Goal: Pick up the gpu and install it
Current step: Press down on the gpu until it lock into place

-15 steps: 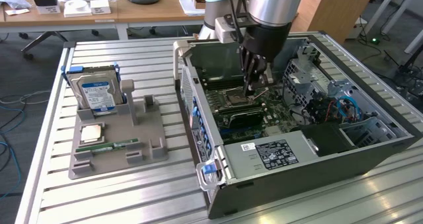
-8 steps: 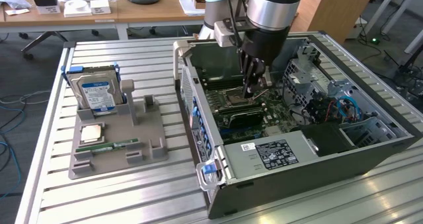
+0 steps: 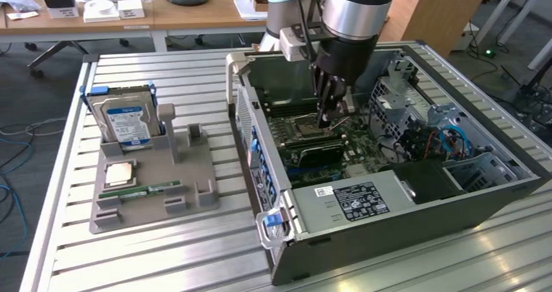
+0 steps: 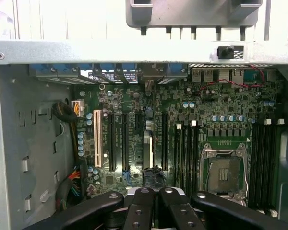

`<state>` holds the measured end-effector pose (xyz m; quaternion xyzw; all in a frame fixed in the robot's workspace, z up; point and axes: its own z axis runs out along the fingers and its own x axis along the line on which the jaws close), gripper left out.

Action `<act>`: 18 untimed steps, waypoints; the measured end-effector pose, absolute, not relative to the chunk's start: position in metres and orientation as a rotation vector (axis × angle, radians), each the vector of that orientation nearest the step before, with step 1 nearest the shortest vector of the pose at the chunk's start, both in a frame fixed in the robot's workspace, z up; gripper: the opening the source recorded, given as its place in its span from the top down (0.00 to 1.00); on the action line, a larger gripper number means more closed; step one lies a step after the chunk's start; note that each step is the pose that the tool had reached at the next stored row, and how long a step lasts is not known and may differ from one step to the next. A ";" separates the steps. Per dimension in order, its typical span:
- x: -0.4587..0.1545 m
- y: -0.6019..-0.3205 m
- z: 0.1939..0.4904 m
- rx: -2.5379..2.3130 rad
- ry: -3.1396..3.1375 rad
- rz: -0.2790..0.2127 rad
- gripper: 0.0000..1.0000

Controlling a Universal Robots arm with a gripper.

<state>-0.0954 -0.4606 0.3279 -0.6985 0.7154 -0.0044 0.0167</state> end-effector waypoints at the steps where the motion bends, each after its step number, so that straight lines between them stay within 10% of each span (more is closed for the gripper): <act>1: -0.095 -0.461 0.328 -2.173 2.225 -0.011 0.89; 18: -0.095 -0.456 0.324 -2.173 2.226 -0.010 0.89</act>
